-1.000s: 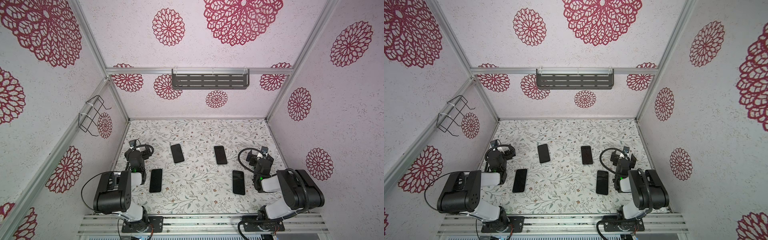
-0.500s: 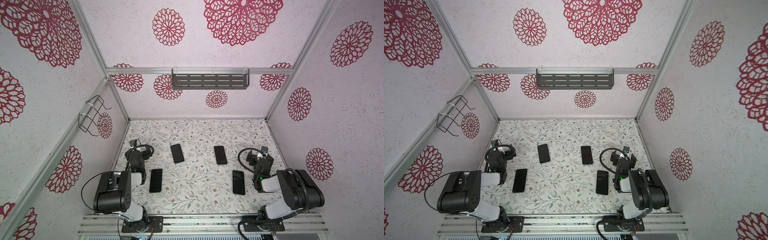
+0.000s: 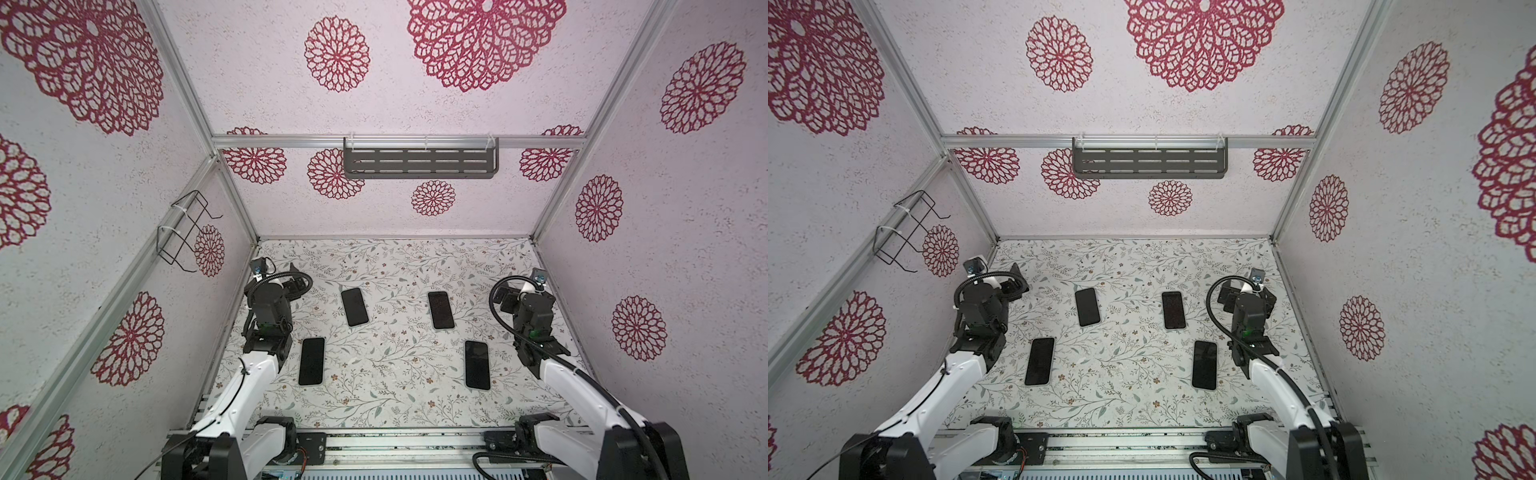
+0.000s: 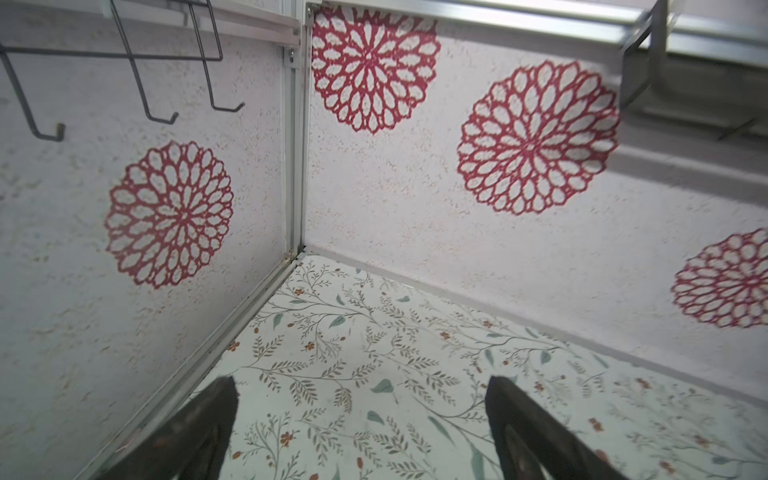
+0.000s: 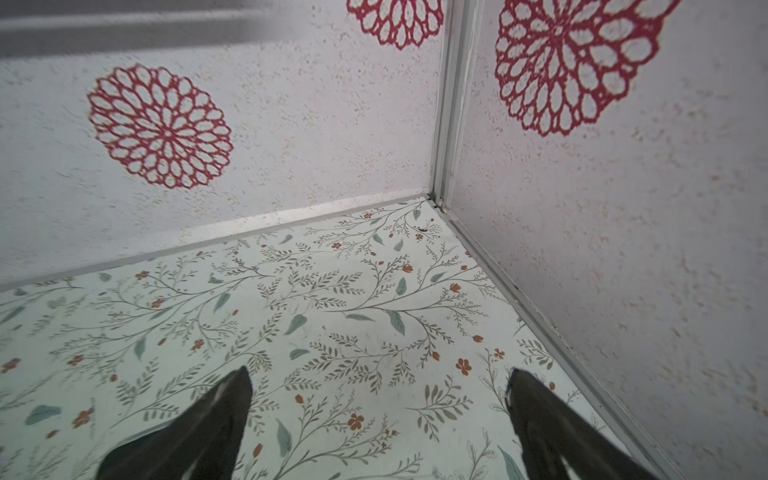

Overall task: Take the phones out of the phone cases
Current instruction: 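Raise both grippers from rest and move them over the phones, then lower the right gripper onto the nearer cased phone and grasp it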

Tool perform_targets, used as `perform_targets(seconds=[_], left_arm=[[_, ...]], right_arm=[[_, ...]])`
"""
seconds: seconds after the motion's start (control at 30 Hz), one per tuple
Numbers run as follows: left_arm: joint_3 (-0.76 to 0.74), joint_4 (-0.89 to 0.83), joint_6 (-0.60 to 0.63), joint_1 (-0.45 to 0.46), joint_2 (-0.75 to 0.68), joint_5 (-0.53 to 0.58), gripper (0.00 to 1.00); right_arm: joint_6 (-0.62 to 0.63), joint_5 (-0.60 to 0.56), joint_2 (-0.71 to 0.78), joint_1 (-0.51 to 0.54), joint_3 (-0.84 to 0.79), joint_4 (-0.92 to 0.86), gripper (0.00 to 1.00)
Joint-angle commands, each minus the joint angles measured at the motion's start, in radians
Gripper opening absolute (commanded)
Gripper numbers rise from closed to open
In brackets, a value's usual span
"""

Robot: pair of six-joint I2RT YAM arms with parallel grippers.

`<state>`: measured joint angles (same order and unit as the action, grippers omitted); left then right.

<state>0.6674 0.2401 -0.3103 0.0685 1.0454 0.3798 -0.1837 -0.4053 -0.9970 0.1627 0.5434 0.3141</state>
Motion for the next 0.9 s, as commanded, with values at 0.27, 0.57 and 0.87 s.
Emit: perform_targets(seconds=[0.27, 0.57, 0.87], left_arm=[[0.331, -0.797, -0.379, 0.205, 0.079, -0.142, 0.97], [0.385, -0.817, -0.421, 0.412, 0.163, -0.245, 0.97], [0.350, -0.771, -0.446, 0.421, 0.179, -0.280, 0.97]], right_arm=[[-0.329, 0.369, 0.170, 0.067, 0.161, -0.951, 0.99], [-0.528, 0.350, 0.175, 0.273, 0.041, -0.997, 0.99], [-0.597, 0.294, 0.087, 0.425, -0.024, -0.975, 0.99]])
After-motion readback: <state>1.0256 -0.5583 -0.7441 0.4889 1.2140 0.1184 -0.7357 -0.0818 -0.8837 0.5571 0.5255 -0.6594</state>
